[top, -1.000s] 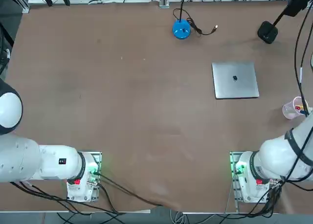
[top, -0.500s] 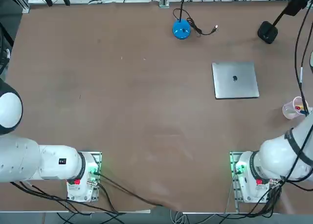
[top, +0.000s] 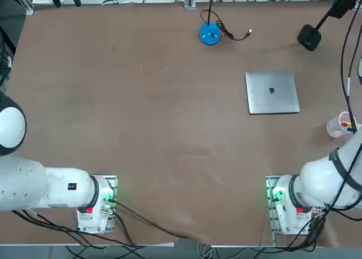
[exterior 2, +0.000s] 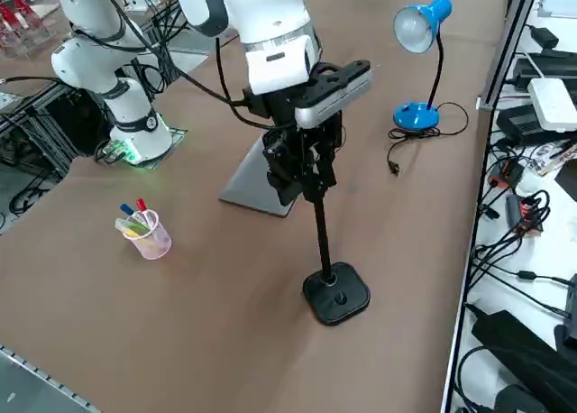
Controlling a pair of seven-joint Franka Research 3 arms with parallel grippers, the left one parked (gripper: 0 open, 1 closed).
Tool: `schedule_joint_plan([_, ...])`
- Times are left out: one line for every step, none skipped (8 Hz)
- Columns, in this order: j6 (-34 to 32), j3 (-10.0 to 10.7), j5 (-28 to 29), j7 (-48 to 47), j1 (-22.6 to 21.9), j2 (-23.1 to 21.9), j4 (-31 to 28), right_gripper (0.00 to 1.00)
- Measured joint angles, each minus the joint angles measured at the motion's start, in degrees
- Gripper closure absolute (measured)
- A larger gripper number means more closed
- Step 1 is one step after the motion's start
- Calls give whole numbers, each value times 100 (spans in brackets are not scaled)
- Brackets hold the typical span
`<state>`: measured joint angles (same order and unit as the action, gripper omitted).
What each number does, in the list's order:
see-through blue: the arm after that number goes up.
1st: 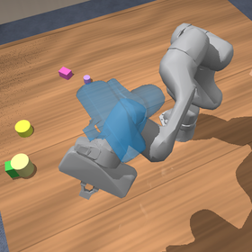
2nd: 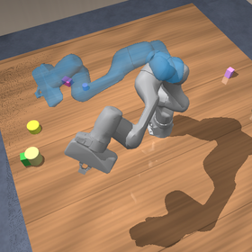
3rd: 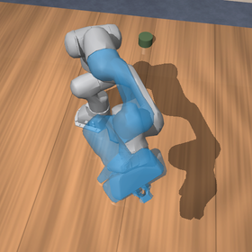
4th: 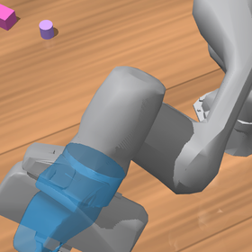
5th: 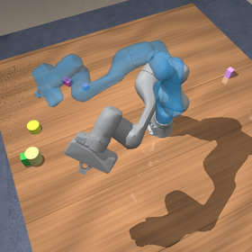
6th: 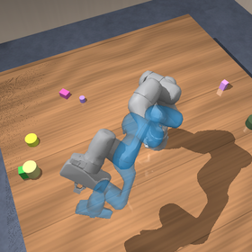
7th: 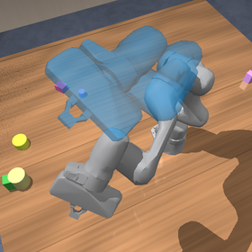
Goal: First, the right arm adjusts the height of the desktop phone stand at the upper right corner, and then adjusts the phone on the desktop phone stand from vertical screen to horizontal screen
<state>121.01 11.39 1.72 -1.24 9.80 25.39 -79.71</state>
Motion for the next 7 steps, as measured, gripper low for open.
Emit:
schedule_joint_plan([0, 0, 0, -1, 3, 17, 11, 67])
schedule_joint_plan([-1, 0, 0, -1, 7, 37, 25, 67])
schedule_joint_plan([-1, 0, 0, -1, 9, 45, 26, 67])
schedule_joint_plan([-4, 0, 0, -1, 9, 50, 26, 67])
schedule_joint_plan([-6, 0, 0, -1, 9, 55, 26, 67])
schedule_joint_plan([-6, 0, 0, -1, 9, 59, 26, 67])
schedule_joint_plan([-7, -1, 0, -1, 9, 63, 26, 67])
